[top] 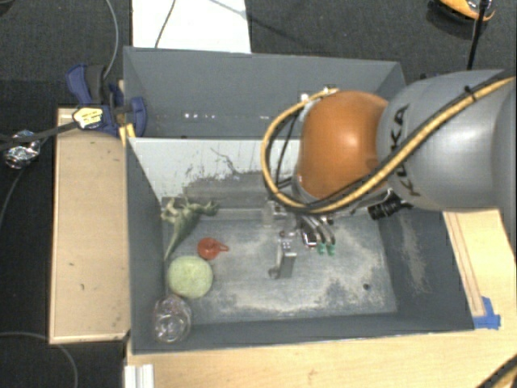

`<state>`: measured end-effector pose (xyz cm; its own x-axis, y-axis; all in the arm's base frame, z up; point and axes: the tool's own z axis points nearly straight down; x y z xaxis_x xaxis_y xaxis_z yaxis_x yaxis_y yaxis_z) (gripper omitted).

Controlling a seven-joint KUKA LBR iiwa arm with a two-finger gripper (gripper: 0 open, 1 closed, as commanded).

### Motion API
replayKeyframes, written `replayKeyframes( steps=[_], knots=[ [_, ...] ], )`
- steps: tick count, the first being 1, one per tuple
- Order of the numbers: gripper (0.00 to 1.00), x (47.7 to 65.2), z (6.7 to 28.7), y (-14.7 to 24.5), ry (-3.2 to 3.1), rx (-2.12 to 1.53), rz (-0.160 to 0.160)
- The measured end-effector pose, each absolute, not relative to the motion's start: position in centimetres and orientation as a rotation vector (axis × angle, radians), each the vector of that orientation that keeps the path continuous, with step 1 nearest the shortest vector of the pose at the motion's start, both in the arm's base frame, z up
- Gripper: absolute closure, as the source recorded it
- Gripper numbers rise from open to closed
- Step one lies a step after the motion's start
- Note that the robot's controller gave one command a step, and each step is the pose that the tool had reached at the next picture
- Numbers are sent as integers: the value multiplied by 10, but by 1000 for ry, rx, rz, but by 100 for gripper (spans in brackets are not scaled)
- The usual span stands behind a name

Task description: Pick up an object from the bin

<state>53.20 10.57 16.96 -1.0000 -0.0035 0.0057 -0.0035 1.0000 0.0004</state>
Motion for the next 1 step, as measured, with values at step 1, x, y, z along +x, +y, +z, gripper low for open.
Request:
replayKeyframes(
  steps=[1],
  knots=[
    [0,534,174,105,-3144,0,-2]
  ],
)
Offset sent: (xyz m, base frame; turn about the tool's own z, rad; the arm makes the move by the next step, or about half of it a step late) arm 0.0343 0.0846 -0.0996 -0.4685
